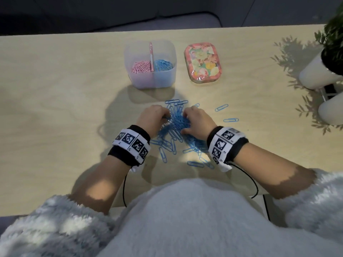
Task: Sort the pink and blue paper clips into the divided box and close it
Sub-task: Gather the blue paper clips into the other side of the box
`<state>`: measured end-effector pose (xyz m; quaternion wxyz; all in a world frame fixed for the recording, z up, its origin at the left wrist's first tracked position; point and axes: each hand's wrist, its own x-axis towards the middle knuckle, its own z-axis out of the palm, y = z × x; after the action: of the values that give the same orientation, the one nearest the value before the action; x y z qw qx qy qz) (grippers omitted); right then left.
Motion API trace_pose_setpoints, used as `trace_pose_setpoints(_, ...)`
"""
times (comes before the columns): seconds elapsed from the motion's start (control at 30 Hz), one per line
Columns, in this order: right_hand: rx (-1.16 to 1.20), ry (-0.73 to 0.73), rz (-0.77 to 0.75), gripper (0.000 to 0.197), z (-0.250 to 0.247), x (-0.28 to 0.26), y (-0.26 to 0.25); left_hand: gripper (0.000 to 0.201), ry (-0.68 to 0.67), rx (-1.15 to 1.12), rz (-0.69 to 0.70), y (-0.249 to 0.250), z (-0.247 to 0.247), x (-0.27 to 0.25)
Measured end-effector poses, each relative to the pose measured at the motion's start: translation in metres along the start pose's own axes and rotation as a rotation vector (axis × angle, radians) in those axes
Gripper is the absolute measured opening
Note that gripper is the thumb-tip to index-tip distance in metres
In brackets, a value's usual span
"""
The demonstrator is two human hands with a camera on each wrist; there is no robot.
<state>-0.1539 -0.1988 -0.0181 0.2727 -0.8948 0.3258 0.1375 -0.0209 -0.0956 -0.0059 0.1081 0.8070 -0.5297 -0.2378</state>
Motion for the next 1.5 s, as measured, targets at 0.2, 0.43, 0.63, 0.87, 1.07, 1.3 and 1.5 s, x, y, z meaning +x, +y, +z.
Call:
trace_pose_setpoints(0.2,0.071,0.050,-0.033,0.026,0.001,-0.003,0.001,0.017,0.192,-0.264,-0.042,0.005,-0.053,0.009)
trace_pose_setpoints(0.43,0.277,0.119,0.042,0.015,-0.034,0.001,0.010,0.007,0.349,-0.601,-0.261,0.006,-0.096,0.080)
trace_pose_setpoints(0.63,0.390,0.120,0.015,0.014,-0.070,0.005,0.008,0.019,0.361,-0.311,-0.395,0.008,-0.097,0.124)
trace_pose_setpoints(0.87,0.408,0.177,-0.024,0.036,-0.123,0.055,-0.021,0.024,0.247,-0.239,-0.359,0.011,-0.103,0.116)
trace_pose_setpoints(1.07,0.322,0.151,0.045,0.017,-0.138,0.119,-0.059,0.017,0.264,-0.293,-0.206,-0.015,-0.091,0.039)
trace_pose_setpoints(1.3,0.208,0.189,0.069,0.036,-0.125,0.137,-0.083,0.024,-0.155,-0.128,-0.305,-0.057,-0.038,-0.054)
trace_pose_setpoints(1.5,0.383,0.307,-0.123,0.024,-0.111,0.089,-0.066,0.014,-0.189,-0.188,-0.337,-0.067,-0.002,-0.080)
